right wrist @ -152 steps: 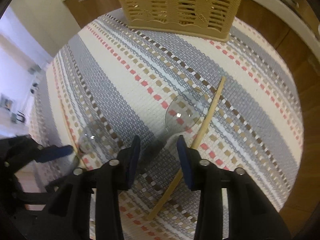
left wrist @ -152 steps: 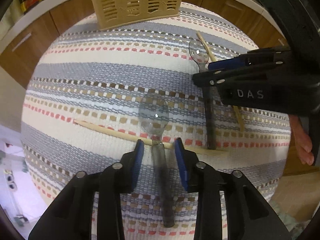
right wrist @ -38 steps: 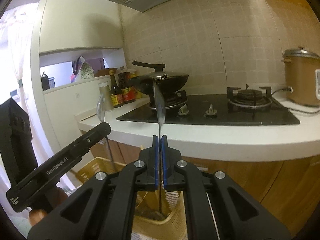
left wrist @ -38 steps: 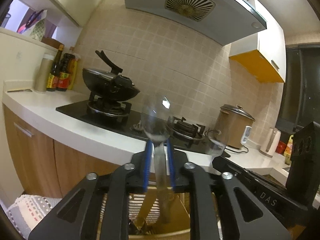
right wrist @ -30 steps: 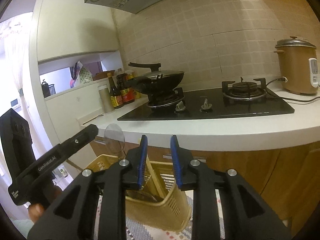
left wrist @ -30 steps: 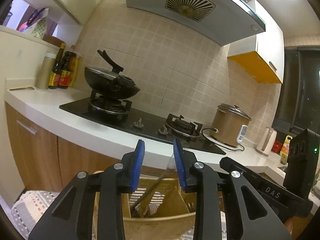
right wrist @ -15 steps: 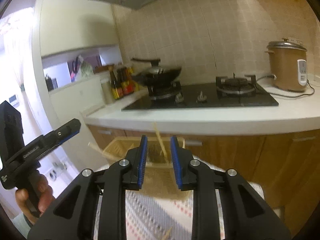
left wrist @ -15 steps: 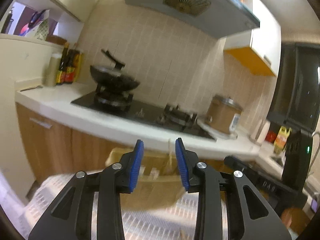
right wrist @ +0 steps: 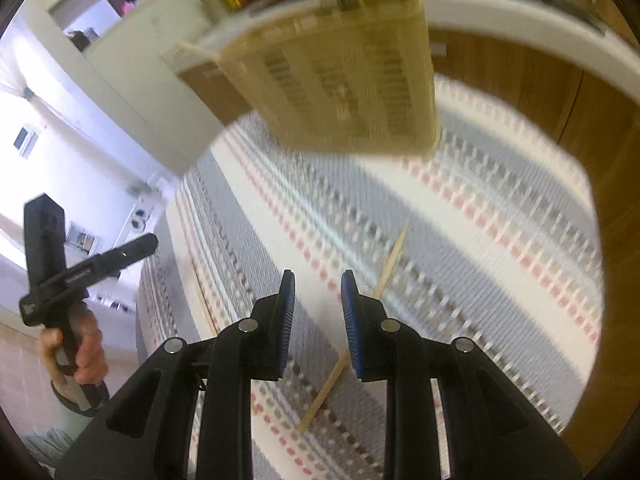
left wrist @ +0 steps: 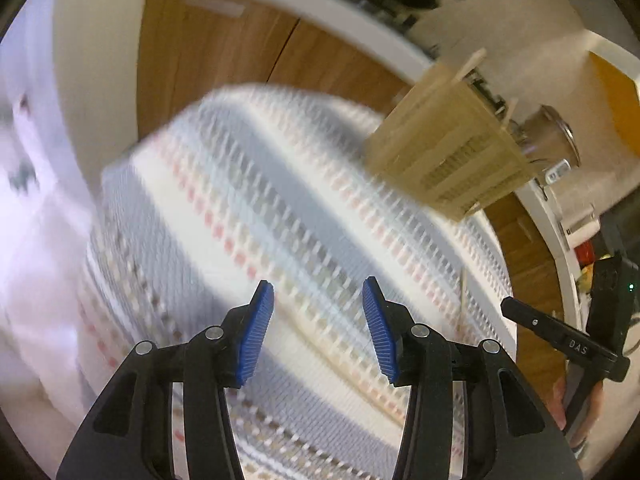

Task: Organize utensils
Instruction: 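Close the left tool on a wooden chopstick while the right tool grasps another chopstick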

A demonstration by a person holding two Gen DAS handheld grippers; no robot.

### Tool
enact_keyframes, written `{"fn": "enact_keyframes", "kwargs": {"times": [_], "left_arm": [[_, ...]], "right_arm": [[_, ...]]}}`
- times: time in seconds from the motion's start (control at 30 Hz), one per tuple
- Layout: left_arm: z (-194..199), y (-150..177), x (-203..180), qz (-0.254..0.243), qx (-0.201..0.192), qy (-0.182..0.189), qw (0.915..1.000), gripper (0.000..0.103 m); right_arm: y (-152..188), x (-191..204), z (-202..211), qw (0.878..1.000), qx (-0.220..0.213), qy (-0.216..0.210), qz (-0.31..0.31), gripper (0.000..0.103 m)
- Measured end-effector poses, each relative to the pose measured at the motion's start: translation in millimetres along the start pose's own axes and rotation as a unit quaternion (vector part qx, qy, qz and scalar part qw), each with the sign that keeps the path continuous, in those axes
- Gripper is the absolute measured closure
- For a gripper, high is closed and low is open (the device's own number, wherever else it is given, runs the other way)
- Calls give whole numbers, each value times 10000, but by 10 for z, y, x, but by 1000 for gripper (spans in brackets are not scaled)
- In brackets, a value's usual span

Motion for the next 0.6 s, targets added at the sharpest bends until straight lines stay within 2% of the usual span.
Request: {"fn": "enact_keyframes", "kwargs": {"times": [0.07,0.27,0.33,0.37,0.4,0.47,0.5,0.57,0.6], "left_arm": [[-113,128,17,22,151,-55,9999,59],[-296,404,-249,-599,170,-590,9963,59],[-330,461,-342,-920,-47,-976,9910,59],[-344,481,-390,-1123,-136,-1138,9870,59],[-359,503,-428,-1296,-184,-1246,9835,59],[-381,515,-470,-1571,-290,-1434,9767,60],[-385,508,-483,-1664,-321,-1489,9742,63],[-394,503,-497,-1919,-373,-1624,9672,78],[-399,489,-515,-1994,-366,-1614,9658,80]], "right_arm": [[59,-43,-74,9997,149,-105,-191,82],[109,-143,-194,9979,388,-16,-520,79],[83,-140,-231,9975,448,-25,-548,70],[53,-139,-259,9973,461,46,-565,61],[22,-151,-272,9973,436,208,-556,56],[-44,-163,-300,9967,414,549,-430,56],[-69,-156,-318,9963,413,650,-383,56],[-73,-126,-395,9956,485,745,-303,56],[-65,-115,-456,9951,535,784,-287,56]]}}
Point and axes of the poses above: each gripper's, at about its wrist camera, not at the fingertips, and z roughly against the way its jaws point, x to its left, y to its underside, the point moved 7 cm from there along -z, roughly the way its jaws point, and after that the axes turned 8 degrees about -y, right-handed, at the moved point
